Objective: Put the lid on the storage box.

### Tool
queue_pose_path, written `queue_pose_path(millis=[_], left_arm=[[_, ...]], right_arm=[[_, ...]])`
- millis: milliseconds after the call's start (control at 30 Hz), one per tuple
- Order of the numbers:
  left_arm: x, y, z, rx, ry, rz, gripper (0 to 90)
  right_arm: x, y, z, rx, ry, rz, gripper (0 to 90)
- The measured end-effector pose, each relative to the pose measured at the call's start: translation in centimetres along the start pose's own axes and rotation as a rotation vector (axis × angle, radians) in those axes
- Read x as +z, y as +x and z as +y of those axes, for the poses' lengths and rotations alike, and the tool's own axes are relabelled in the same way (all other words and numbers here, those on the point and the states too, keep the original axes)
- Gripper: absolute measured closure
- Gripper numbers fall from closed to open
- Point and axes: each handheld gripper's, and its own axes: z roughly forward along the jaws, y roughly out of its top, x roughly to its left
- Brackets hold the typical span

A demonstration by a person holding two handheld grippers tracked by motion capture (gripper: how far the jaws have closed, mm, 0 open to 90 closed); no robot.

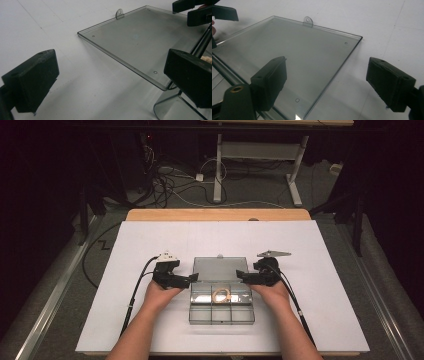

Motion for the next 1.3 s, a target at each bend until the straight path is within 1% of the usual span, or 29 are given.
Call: queue_pose_path(millis=[133,200,300,467,567,733,900,1133,1233,1300], left_arm=[[0.01,-0.01,0.00,0.000,0.000,0.002,0.0],[0.02,0.01,0.01,-0.002,0.001,0.001,0.0],[0.03,0.01,0.01,-0.003,0.002,0.000,0.0],[0.02,0.01,0.01,-0.001,0.002,0.000,0.0],[0.02,0.00,0.00,0.000,0.001,0.000,0.0],[0.02,-0.02,0.00,0.000,0.001,0.001,0.0],[0.03,-0.03,0.01,0.001,0.001,0.001,0.0],[0.04,-0.08,0.01,0.005,0.001,0.006,0.0],[0.08,-0.07,0.05,0.003,0.004,0.007,0.0],[0.08,-0.07,0.10,0.005,0.005,0.008,0.0]], right_arm=[[-0.03,-0.12,-0.05,0.022,0.008,0.021,20.6],[0.05,-0.21,-0.07,0.041,0.014,0.040,21.1],[0.22,-0.27,-0.08,0.051,0.017,0.064,22.0],[0.50,-0.41,-0.13,0.092,0.025,0.102,23.2],[0.55,-0.45,-0.13,0.098,0.029,0.117,24.5],[0.60,-0.45,-0.17,0.122,0.036,0.135,25.7],[0.61,-0.50,-0.20,0.136,0.040,0.141,26.6],[0.66,-0.64,-0.30,0.172,0.045,0.159,29.0],[0.64,-0.67,-0.33,0.179,0.043,0.168,31.4],[0.61,-0.62,-0.32,0.180,0.042,0.165,31.5]])
